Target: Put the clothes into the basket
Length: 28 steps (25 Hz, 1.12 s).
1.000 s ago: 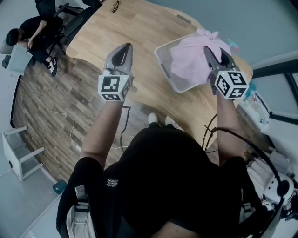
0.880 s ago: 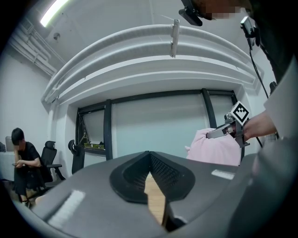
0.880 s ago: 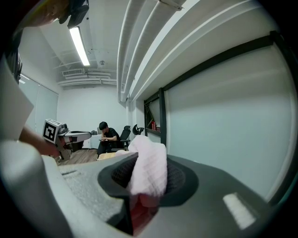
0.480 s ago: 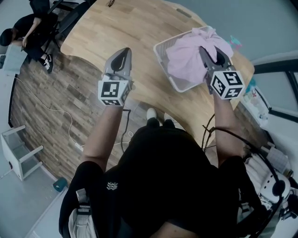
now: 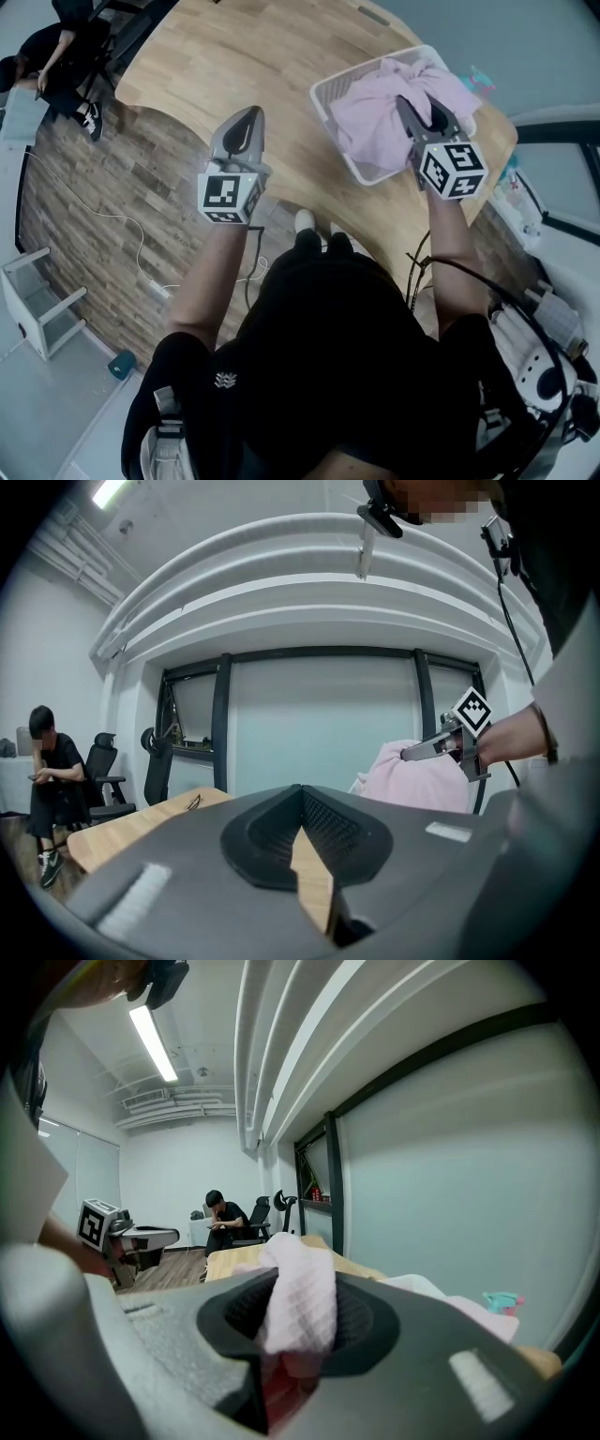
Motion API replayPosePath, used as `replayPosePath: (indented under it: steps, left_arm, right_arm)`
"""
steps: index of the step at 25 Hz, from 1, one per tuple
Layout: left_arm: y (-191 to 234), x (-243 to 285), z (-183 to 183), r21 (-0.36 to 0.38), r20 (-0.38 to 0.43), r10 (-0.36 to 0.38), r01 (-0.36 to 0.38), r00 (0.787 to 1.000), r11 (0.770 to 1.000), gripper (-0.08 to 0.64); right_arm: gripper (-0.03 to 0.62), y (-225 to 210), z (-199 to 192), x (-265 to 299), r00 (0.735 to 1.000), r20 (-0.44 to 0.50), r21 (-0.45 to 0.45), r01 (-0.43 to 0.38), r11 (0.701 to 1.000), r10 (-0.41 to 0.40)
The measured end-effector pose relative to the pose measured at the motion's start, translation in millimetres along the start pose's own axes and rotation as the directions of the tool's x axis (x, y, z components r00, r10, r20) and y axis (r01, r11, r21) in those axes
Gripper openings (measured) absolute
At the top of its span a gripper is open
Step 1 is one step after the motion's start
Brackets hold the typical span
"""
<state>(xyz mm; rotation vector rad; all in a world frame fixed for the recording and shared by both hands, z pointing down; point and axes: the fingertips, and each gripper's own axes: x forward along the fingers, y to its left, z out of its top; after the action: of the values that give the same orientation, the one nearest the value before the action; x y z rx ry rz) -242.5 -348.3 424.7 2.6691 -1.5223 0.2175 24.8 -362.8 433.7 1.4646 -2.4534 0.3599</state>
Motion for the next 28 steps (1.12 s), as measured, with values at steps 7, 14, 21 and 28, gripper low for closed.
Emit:
replayPosePath:
  steps: [7,14,21,28]
  left_arm:
    - [-1,5,-24,-0.024,-0.036,0.004,-0.004,0.999,1.0,0.008]
    - [-3,-4,-44,-0.045,-0.069,0.018,-0.021,0.997,0.999,0.006]
    - [-2,-11,-46,-0.043,-0.058,0.032,-0.034,0.998,0.998,0.007]
    - [0,-10,-42,-0.065,-0.061,0.044,-0.048,0.997,0.997,0.007]
  right_arm:
    - [0.118,-2,-30,18,0.999,-0.048,0.014,-0.007,1.0,0.007]
    - [0.12,3,-50,30,0.993,-0.108,0.025,-0.034,0.999,0.037]
    - [0.128,0,-67,33,0.979,-0.197,0.022,-0.044,0.999,0.047]
    - [0.133,1,-43,29,0.99,-0.138,-0.036,-0.036,0.999,0.03]
